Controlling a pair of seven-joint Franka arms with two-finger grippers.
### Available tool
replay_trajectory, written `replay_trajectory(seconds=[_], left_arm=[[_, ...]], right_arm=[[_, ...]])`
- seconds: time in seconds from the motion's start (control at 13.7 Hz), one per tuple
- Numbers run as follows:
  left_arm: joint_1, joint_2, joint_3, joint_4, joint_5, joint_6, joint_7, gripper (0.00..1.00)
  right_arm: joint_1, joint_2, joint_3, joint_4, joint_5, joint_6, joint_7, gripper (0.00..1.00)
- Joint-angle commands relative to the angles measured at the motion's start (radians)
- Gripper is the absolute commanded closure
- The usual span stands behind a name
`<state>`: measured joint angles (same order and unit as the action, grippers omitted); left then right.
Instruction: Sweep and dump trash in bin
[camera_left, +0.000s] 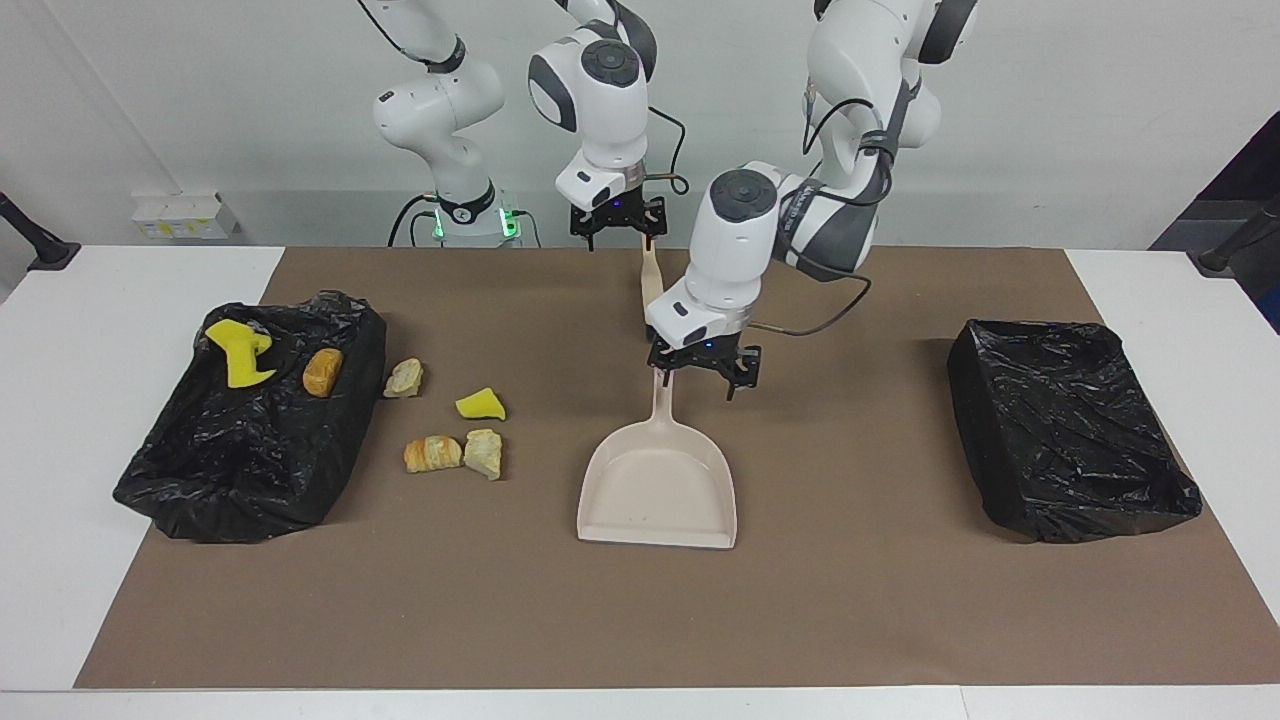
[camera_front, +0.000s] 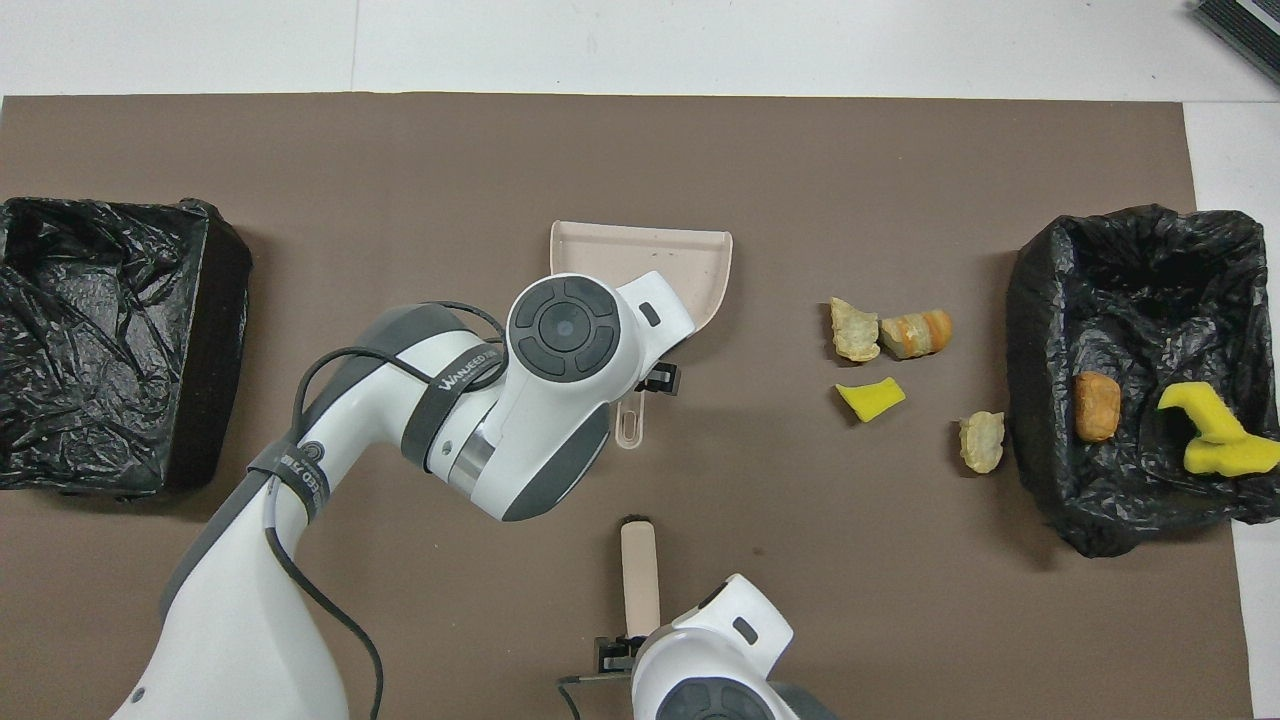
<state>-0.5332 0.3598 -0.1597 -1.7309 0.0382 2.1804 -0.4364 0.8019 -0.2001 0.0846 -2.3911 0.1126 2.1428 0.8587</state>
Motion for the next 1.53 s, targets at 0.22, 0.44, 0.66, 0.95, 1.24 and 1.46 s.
replay_trajectory(seconds=[0.22,0.44,0.66,0.95,1.24,1.46], left_arm=[[-0.025,0.016,0.012,-0.044,0.015,0.065,-0.042,0.15],[-0.042,0.037,0.014,-0.044,0.015,0.108,-0.041,0.20],[-0.042,0.042,0.014,-0.044,0.015,0.113,-0.039,0.22],[-0.031,0.042,0.016,-0.041,0.017,0.110,-0.036,0.60],[-0.028,0.042,0.020,-0.033,0.133,0.113,-0.032,1.00],[-0.002,0.024,0.022,-0.032,0.144,0.093,0.035,1.00]], right_arm=[[0.074,0.031,0.001,-0.051,0.012,0.028,0.077,0.09],[0.103,0.089,0.001,-0.053,0.013,0.095,0.089,0.15],[0.105,0.100,0.003,-0.053,0.013,0.115,0.080,0.20],[0.105,0.097,0.003,-0.057,0.018,0.103,0.056,0.73],[0.102,0.100,0.003,-0.060,0.025,0.101,0.057,1.00],[0.091,0.094,0.000,-0.045,0.027,0.097,0.100,1.00]])
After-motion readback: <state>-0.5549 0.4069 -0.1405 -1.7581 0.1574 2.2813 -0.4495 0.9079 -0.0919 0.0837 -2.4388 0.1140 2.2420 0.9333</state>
